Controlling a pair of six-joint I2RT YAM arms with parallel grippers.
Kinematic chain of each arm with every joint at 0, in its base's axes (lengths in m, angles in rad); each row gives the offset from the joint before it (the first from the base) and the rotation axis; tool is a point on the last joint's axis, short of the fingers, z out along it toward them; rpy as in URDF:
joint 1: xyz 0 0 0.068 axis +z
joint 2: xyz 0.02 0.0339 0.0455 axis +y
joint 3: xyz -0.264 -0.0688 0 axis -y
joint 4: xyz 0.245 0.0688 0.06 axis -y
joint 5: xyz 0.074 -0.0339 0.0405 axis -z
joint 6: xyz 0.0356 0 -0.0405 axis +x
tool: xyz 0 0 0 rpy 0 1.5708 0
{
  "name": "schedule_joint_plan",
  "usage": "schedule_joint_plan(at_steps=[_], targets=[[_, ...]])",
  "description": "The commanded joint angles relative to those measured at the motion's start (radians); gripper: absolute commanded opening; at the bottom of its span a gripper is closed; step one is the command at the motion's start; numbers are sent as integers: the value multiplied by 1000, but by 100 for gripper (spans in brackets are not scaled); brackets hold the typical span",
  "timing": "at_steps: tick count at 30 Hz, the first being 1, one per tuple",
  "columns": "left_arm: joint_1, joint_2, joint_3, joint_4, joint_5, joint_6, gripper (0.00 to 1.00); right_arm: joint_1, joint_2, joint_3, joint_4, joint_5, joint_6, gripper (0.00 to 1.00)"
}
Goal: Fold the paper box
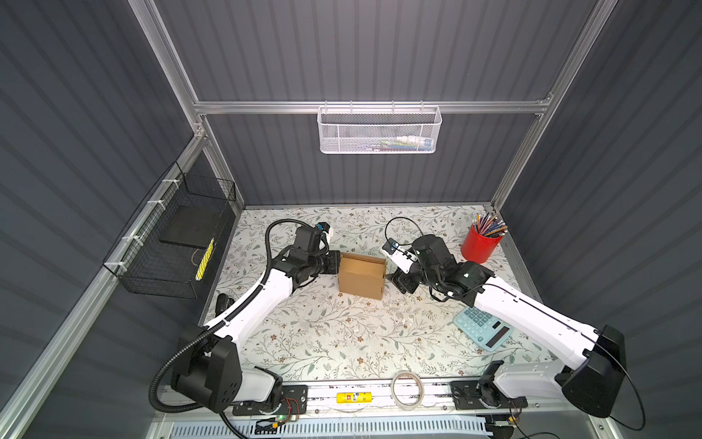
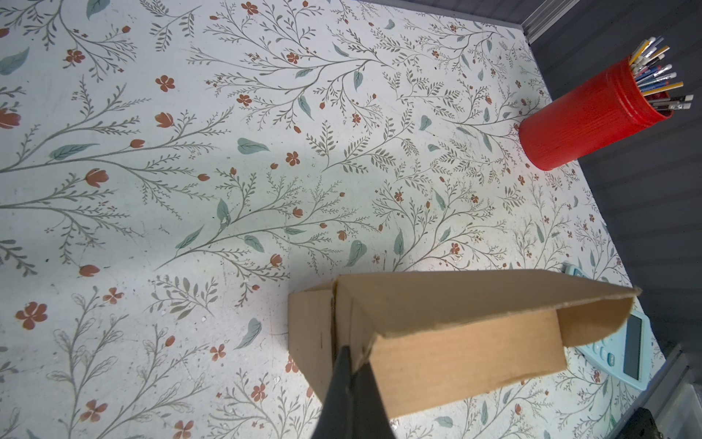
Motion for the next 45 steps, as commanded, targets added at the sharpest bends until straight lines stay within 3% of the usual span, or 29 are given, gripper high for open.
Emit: schedule_joint_plan(at_steps=[1, 17, 28, 31, 45], targets=[[-11, -3, -26, -120, 14, 20, 0, 9, 10, -12, 12, 26, -72, 77], [-11, -19, -29, -129, 17, 29, 0, 28, 98, 20, 24, 88, -172, 88], [-11, -15, -30, -121, 25, 29, 0, 35, 128, 35, 40, 95, -224, 90], [-11, -14, -29, -119, 27, 29, 0, 37, 144, 41, 40, 98, -242, 99], [-11, -17, -29, -119, 32, 31, 0, 45, 220, 94, 75, 118, -306, 98]])
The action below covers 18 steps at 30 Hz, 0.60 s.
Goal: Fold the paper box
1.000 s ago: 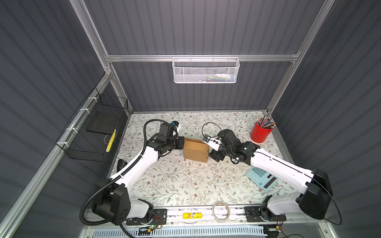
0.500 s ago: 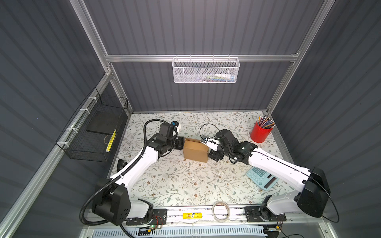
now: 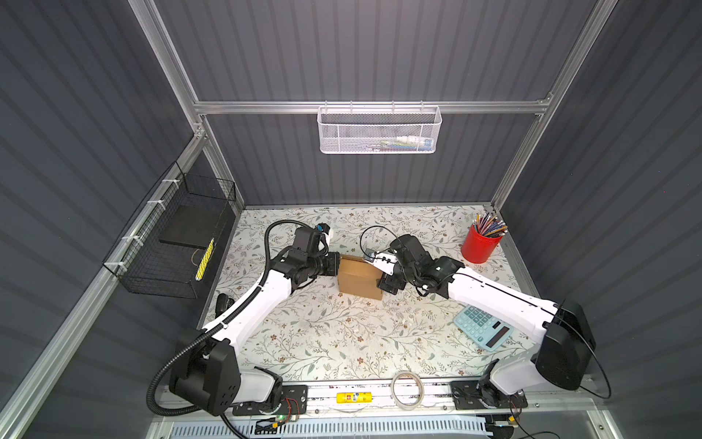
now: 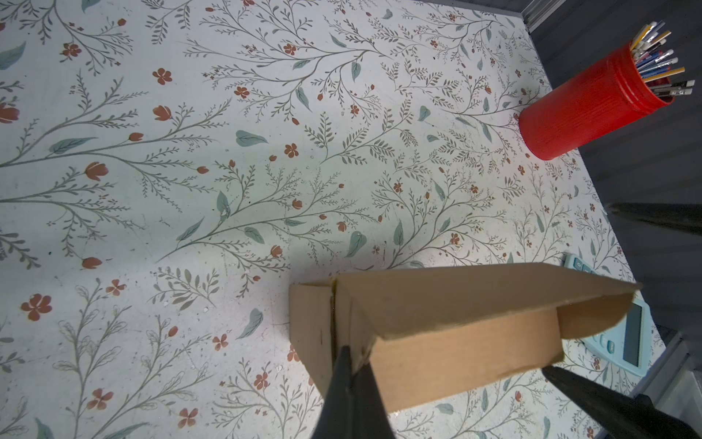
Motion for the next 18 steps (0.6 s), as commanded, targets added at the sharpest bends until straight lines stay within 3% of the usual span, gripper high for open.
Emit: schedule_joint_plan(at_steps=[1, 18], targets=[[-11, -1, -26, -90, 24, 13, 0, 11, 20, 33, 7, 16, -30, 98], [-11, -10, -31, -91, 21, 13, 0, 46, 82, 72, 17, 36, -75, 86]])
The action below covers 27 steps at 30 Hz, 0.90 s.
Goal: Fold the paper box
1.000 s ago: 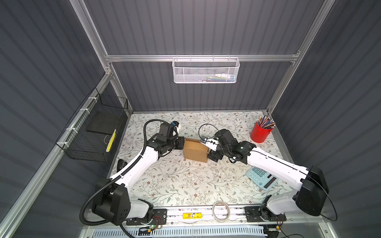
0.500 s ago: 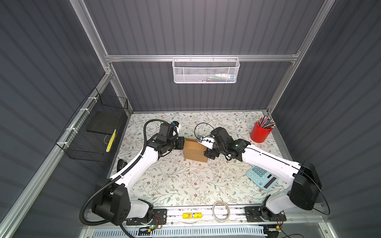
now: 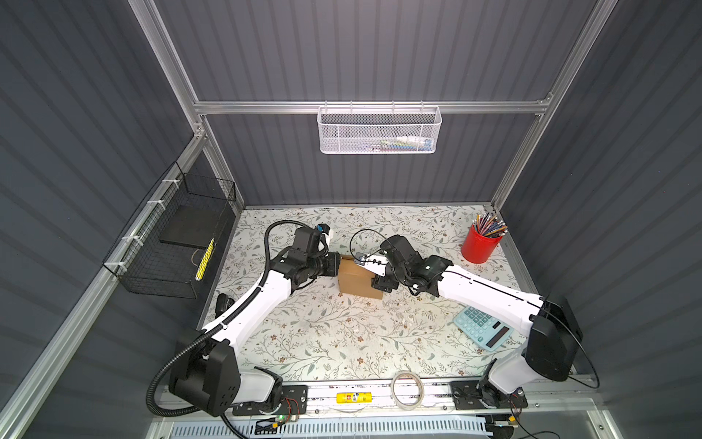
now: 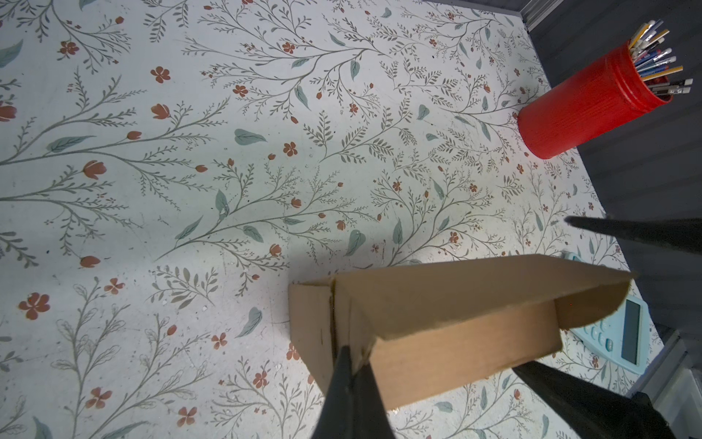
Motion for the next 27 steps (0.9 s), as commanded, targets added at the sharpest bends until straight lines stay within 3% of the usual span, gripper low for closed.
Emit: schedule_joint_plan(at_steps=[1, 17, 27], targets=[[-10, -6, -28, -91, 18, 13, 0, 9, 14, 28, 9, 13, -10, 85], [-11, -12, -22, -95, 11, 7, 0, 18, 25, 29, 11, 19, 7, 70], [-11, -27, -11, -103, -8, 7, 7, 20, 36, 36, 8, 17, 16, 65]])
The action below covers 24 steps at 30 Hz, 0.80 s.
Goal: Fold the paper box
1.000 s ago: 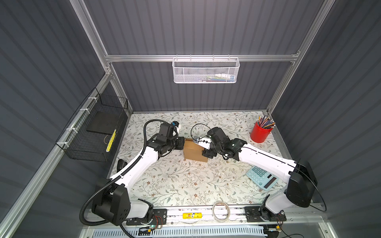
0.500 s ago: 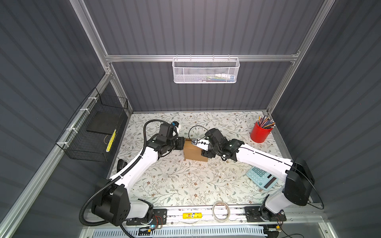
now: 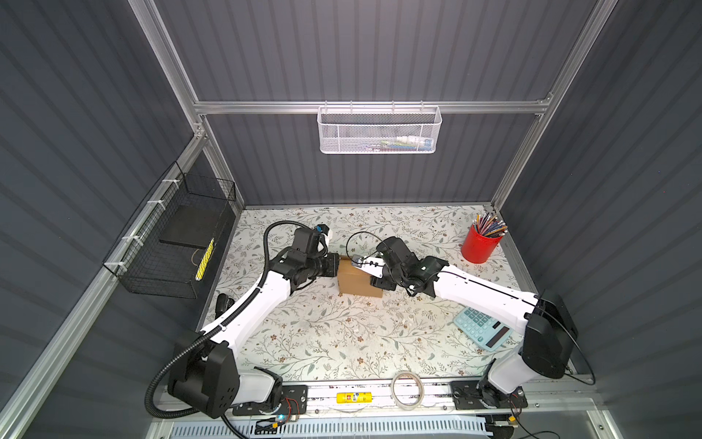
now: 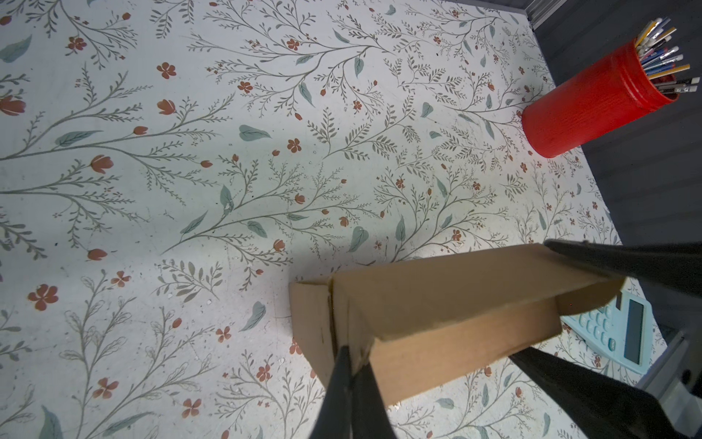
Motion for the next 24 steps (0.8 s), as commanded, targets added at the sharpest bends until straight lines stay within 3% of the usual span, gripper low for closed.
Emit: schedule_joint_plan(at_steps=[1, 20, 24], targets=[[-11, -19, -10, -81, -2, 7, 8, 5, 16, 24, 10, 8, 12, 65], [-2, -115, 5, -122, -95, -2, 23, 11, 38, 34, 11, -2, 12, 62], [26, -143, 1, -117, -90, -17, 35, 11, 36, 30, 13, -5, 12, 62]])
